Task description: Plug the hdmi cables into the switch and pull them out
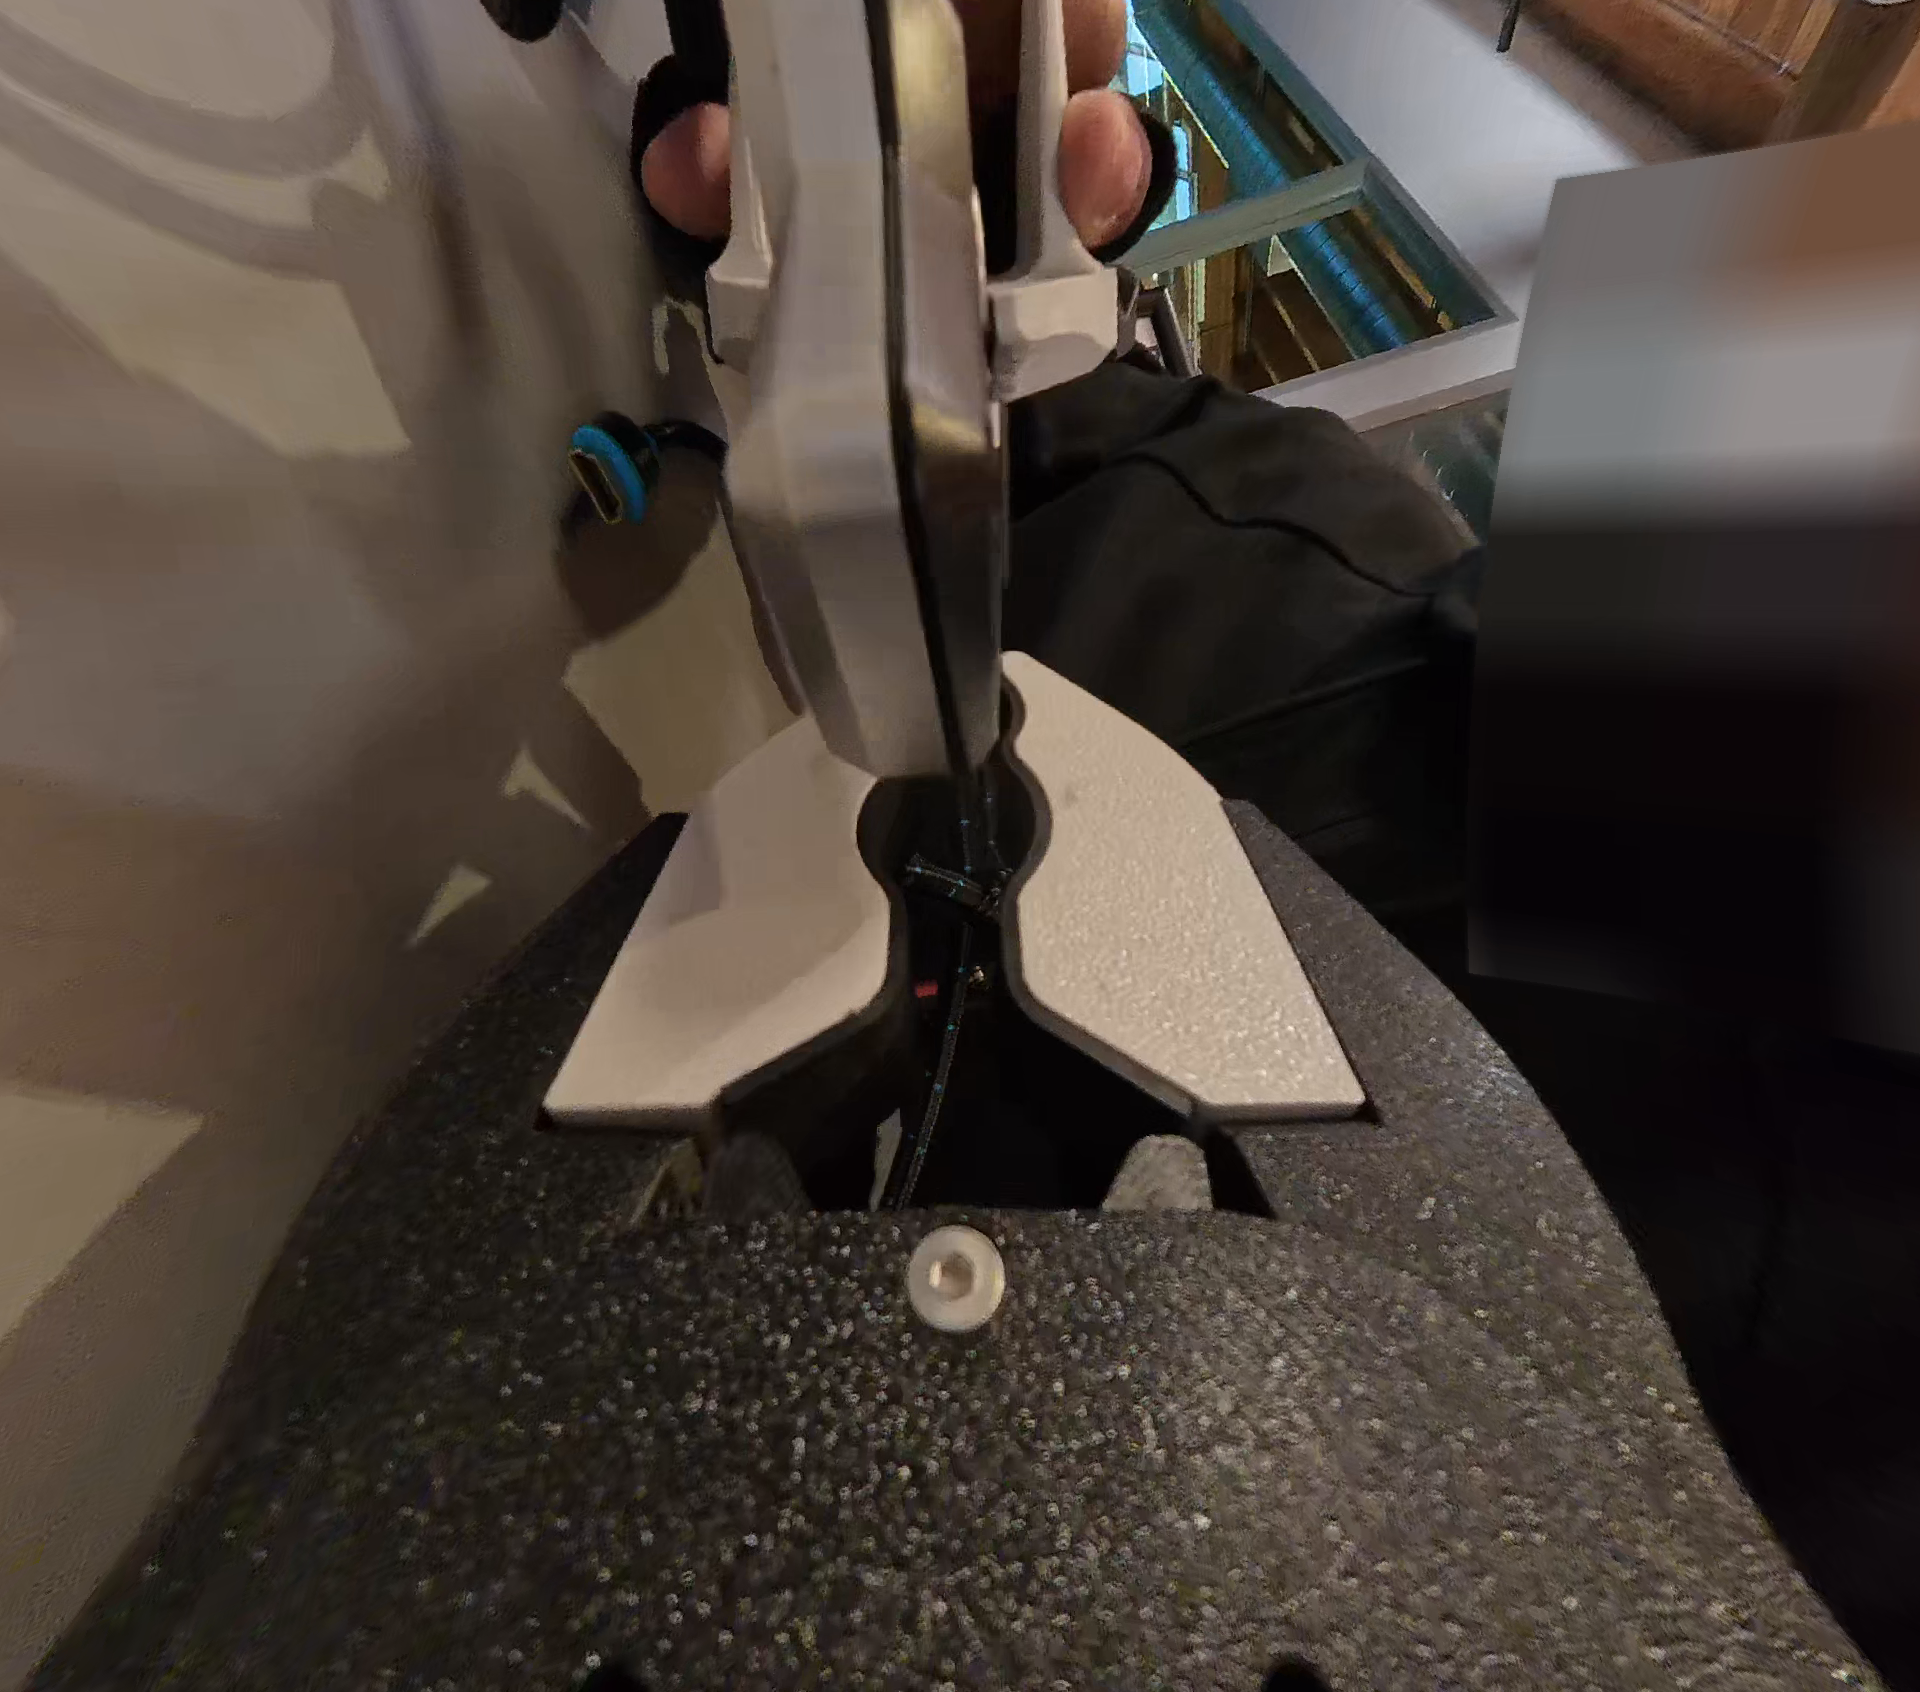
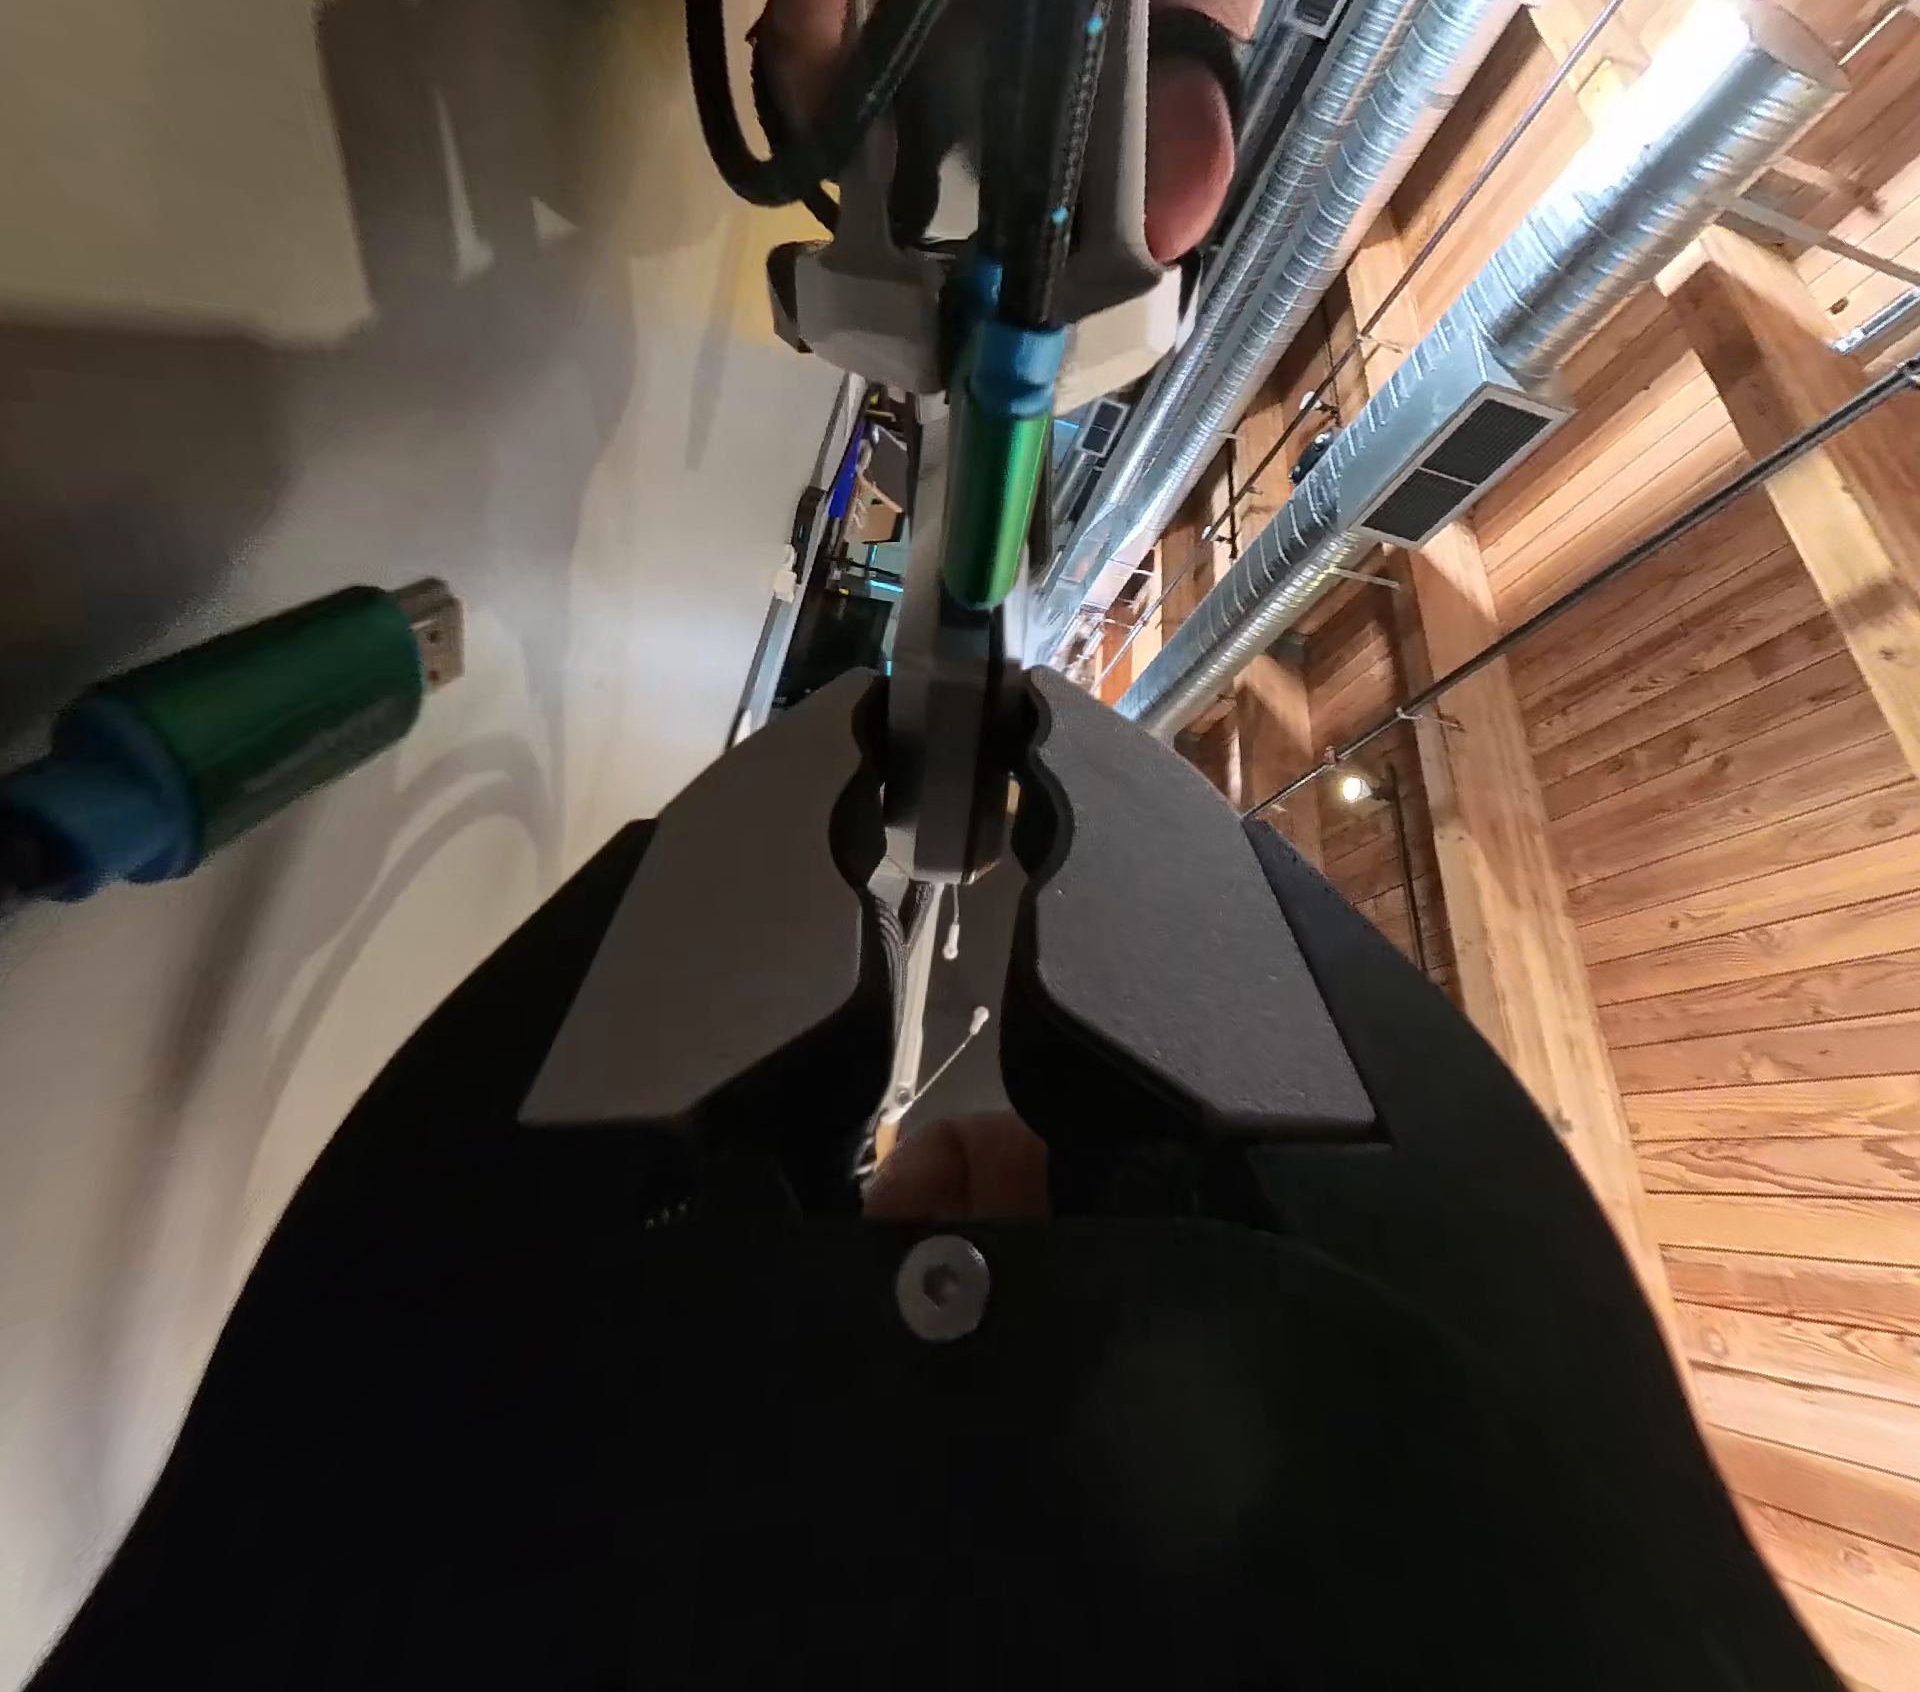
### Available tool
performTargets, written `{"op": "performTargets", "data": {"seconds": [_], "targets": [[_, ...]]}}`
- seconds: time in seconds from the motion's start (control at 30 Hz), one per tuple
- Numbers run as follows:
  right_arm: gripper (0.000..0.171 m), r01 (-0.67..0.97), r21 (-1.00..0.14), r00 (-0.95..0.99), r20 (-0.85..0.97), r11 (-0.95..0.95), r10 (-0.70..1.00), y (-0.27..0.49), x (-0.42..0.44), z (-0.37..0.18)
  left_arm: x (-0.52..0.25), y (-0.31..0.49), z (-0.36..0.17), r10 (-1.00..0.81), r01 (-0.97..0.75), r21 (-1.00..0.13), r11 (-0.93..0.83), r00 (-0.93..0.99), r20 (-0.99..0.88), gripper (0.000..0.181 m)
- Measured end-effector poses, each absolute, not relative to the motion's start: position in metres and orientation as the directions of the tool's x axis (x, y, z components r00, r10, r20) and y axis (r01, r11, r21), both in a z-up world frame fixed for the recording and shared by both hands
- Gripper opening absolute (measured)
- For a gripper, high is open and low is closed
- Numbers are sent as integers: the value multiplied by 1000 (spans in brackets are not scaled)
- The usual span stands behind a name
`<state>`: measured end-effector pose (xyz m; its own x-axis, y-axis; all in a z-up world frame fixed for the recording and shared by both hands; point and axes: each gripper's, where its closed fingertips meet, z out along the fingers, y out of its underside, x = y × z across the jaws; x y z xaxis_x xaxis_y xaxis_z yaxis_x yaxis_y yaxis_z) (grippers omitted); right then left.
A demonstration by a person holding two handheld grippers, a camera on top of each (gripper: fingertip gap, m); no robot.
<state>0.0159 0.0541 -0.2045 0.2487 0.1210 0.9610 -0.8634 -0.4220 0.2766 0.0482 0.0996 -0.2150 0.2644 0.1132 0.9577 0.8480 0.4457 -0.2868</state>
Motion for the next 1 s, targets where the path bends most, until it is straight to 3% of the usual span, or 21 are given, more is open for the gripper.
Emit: {"op": "performTargets", "data": {"seconds": [0.37, 0.67, 1.0], "targets": [[21, -868, 238, 230, 971, -436, 72, 55, 19, -211, 51, 88, -221, 156, 834, -328, 443, 289, 945, 11], [21, -829, 223, 219, 973, -512, 69, 69, 37, -213, 73, 104, -226, 163, 912, -337, 234, 305, 938, 11], [21, -843, 220, 240, 970, -491, 23, 65, 34, -220, 62, 83, -228, 230, 906, -333, 262, 277, 933, 12]]}}
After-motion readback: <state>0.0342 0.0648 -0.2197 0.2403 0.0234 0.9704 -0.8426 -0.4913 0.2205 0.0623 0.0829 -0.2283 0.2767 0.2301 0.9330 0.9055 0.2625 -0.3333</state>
